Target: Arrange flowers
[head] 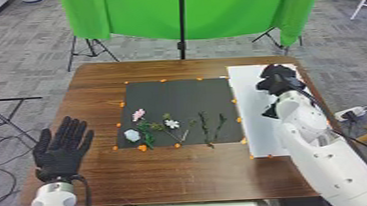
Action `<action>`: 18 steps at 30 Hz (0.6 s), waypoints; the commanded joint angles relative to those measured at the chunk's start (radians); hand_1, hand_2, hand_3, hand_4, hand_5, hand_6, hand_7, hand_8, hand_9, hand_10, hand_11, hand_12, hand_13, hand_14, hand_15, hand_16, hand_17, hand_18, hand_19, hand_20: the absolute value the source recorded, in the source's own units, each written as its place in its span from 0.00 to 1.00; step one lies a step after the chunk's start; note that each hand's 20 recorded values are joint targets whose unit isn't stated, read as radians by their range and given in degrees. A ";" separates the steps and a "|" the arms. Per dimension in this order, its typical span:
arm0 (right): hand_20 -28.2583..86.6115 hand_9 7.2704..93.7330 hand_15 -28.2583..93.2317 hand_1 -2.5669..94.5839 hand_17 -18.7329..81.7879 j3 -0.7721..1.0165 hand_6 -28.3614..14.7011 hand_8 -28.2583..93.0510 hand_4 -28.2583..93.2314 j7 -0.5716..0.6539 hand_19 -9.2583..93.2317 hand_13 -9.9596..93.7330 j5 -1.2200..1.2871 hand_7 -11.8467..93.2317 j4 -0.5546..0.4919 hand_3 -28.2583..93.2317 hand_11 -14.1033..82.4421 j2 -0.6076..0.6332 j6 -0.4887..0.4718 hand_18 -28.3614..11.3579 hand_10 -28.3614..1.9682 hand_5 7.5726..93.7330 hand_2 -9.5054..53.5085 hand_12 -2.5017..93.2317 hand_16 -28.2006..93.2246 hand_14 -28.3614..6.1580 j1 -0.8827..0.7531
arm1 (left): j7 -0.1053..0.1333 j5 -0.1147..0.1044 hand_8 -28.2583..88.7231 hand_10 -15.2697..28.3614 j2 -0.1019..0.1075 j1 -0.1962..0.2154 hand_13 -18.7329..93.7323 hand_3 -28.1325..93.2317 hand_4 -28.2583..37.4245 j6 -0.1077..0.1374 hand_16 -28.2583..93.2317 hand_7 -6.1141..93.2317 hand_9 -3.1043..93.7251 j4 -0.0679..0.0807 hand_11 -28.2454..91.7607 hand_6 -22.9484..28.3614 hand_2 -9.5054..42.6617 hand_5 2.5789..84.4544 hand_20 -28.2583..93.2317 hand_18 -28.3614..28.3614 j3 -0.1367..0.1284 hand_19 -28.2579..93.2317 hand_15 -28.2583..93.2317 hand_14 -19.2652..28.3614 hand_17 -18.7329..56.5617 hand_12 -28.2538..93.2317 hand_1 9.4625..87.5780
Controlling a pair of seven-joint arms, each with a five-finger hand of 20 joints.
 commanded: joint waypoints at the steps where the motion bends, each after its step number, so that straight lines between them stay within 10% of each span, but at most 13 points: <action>1: 0.57 0.48 0.60 0.44 0.41 0.000 0.57 0.10 0.00 -0.025 0.85 0.50 -0.045 0.31 0.049 0.93 0.31 -0.008 -0.061 0.15 0.40 0.50 0.00 0.18 0.33 0.37 -0.014 | -0.005 0.003 0.15 0.72 -0.014 0.007 0.43 0.87 0.00 0.008 0.17 0.24 0.44 0.007 0.45 0.66 0.47 0.56 0.34 0.75 0.016 0.53 0.56 0.74 0.14 0.32 0.23; 9: 0.57 0.46 0.61 0.46 0.43 -0.053 0.60 0.10 0.00 -0.067 0.89 0.54 -0.061 0.32 0.097 0.91 0.29 -0.030 -0.025 0.15 0.47 0.46 0.00 0.17 0.34 0.43 0.021 | 0.000 -0.014 0.15 0.72 -0.012 0.000 0.43 0.87 0.00 0.018 0.17 0.24 0.44 0.010 0.45 0.66 0.47 0.56 0.34 0.75 0.024 0.53 0.57 0.74 0.14 0.32 0.23; 18: 0.59 0.83 0.59 0.61 0.47 -0.024 0.65 0.18 0.00 -0.140 0.91 0.73 -0.058 0.40 0.083 0.80 0.28 -0.023 -0.061 0.17 0.57 0.70 0.00 0.35 0.49 0.59 -0.023 | -0.012 -0.012 0.15 0.72 -0.019 0.003 0.43 0.87 0.00 0.015 0.17 0.24 0.44 0.008 0.46 0.66 0.47 0.56 0.34 0.75 0.031 0.53 0.57 0.74 0.14 0.32 0.23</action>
